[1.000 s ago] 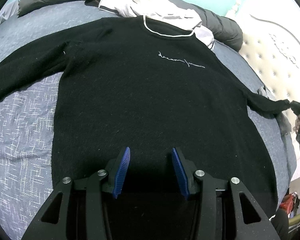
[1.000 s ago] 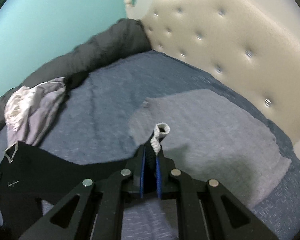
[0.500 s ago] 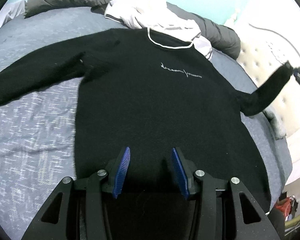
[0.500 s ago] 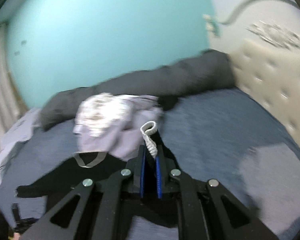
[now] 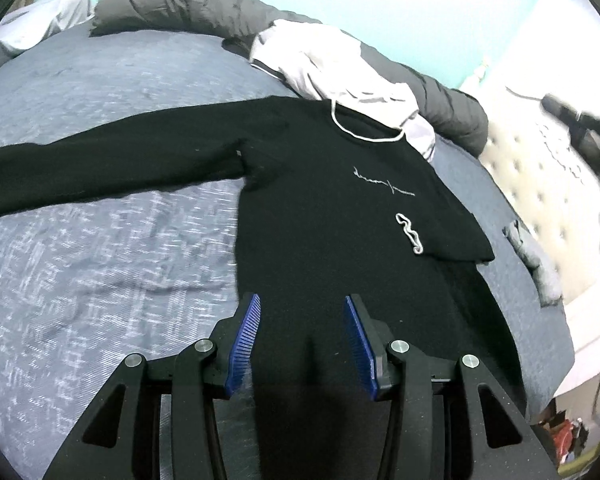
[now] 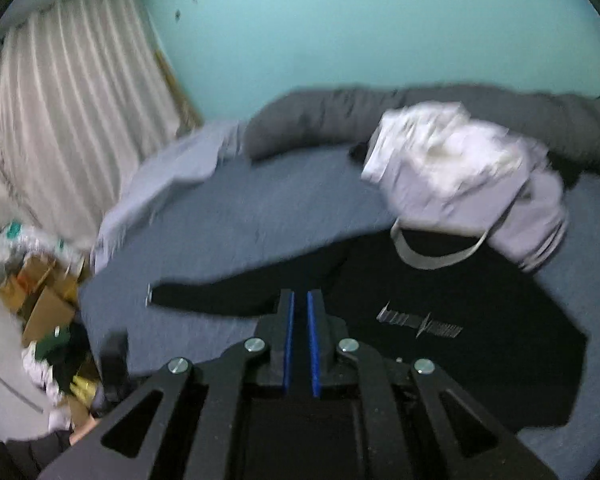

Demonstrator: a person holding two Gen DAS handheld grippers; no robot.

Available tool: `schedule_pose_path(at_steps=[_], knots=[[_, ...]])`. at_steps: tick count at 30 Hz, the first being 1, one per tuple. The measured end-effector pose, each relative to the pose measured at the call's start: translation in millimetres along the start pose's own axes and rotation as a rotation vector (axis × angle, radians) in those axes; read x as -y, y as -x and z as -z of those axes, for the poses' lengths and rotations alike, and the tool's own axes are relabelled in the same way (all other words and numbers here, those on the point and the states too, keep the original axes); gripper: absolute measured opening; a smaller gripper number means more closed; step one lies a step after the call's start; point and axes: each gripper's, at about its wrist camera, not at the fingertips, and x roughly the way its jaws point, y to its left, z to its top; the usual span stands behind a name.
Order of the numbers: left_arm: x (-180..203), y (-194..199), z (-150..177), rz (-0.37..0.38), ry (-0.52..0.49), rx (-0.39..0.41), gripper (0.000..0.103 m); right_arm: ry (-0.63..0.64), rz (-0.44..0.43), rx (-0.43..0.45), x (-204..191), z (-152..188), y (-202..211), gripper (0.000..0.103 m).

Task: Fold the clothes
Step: 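Lift the held sleeve cuff with the right gripper and carry it across the sweater body, then lower the cuff onto the middle of the sweater body and open the right gripper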

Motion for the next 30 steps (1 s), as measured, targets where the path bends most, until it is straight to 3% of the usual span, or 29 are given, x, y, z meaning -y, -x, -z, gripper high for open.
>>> schedule_pose_path(at_steps=[9, 11, 12, 14, 26, 30], knots=[[-6, -2, 0, 0.009, 0.013, -0.012, 0.048, -0.161, 0.215, -0.185, 67, 74, -52, 0.007], [-5, -5, 0, 0.009, 0.010, -0.017, 0.048, -0.170, 0.243, -0.212, 74, 84, -61, 0.015], [-5, -6, 1, 0.009, 0.007, -0.021, 0.048, -0.172, 0.253, -0.221, 76, 87, -65, 0.026], [-4, -10, 2, 0.005, 0.004, -0.029, 0.048, -0.181, 0.267, -0.235, 81, 92, -74, 0.037], [-7, -18, 2, 0.007, 0.007, -0.050, 0.048, -0.146, 0.342, -0.300, 84, 104, -123, 0.050], [-8, -18, 1, 0.013, 0.010, -0.049, 0.048, -0.103, 0.375, -0.320, 85, 108, -134, 0.050]])
